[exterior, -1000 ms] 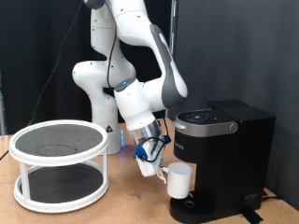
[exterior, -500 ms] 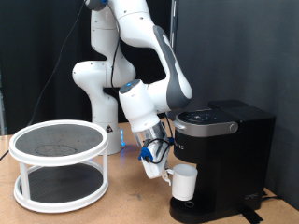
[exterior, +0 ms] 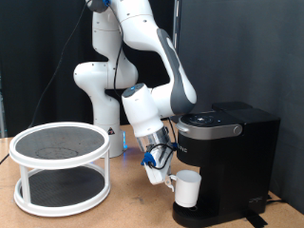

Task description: Make a cup of coffee with the keurig machine

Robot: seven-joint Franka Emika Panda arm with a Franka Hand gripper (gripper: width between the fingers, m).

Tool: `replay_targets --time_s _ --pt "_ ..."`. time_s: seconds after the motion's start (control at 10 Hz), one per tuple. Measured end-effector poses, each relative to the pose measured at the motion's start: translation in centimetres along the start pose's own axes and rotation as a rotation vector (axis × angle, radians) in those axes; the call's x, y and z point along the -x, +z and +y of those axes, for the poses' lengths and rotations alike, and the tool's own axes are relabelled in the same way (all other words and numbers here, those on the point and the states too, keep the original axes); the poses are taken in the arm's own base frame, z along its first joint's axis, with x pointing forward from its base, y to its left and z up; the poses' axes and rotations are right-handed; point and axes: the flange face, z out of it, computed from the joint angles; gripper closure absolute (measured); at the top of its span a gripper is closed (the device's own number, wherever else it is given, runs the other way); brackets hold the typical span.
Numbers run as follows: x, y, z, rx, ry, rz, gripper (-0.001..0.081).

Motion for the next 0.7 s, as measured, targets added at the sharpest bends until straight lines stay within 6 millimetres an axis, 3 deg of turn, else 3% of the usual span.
replay_targets --time_s 0.6,0.7 --pt "0.26 0.12 0.35 0.003 0.004 -0.019 0.0804" --pt "0.22 0.13 0.38 0.003 0.003 -0.023 0.0627"
